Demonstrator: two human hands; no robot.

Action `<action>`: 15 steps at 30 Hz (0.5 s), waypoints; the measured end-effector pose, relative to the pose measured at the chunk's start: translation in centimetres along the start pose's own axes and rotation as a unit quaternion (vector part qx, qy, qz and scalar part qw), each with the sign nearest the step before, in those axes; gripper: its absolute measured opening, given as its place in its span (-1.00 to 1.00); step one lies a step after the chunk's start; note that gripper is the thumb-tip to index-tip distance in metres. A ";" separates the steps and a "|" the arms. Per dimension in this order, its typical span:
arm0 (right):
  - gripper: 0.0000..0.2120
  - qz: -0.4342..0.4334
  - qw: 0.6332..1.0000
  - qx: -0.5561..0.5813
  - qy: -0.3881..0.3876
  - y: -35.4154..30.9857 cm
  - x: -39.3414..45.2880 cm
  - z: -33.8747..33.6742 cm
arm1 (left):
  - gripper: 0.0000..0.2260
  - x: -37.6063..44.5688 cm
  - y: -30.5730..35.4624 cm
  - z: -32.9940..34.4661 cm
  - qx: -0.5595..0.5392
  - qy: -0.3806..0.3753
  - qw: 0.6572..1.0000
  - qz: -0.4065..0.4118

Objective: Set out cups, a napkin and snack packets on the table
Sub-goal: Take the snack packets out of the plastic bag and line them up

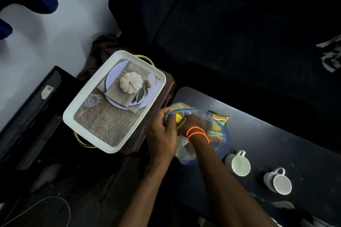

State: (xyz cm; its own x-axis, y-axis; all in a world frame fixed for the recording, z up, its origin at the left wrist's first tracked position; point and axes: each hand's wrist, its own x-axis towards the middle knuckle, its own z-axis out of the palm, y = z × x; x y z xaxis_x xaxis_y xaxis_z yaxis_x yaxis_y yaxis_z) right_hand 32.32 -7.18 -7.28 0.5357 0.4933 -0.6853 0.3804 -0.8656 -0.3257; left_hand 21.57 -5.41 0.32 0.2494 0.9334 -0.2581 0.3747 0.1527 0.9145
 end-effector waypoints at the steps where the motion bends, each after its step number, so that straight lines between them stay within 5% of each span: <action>1: -0.53 -0.005 1.000 -0.006 0.014 -0.1 -0.4 -0.1 | -0.81 0.1 -0.1 0.0 0.001 0.001 1.000 0.002; 6: -0.90 -0.139 0.967 -0.015 0.211 -1.8 -8.9 -4.5 | -0.86 0.9 -0.4 -0.7 0.016 0.033 0.999 0.006; 10: -0.72 -0.268 0.901 0.114 0.321 0.0 -17.9 -10.7 | -0.87 1.7 0.1 -1.8 0.057 0.054 0.997 0.011; 15: -0.73 -0.229 0.849 0.125 0.459 5.1 -19.3 -14.3 | -0.84 2.5 0.5 -3.0 0.053 0.070 0.996 -0.027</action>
State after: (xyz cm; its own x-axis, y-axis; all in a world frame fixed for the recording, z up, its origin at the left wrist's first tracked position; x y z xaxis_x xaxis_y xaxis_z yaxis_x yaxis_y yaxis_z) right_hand 34.72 -19.90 13.60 0.7806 0.5432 0.3093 0.5967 -0.4999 -0.6277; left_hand 19.67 -1.98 1.06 0.1024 0.9620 -0.2531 0.4783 0.1755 0.8605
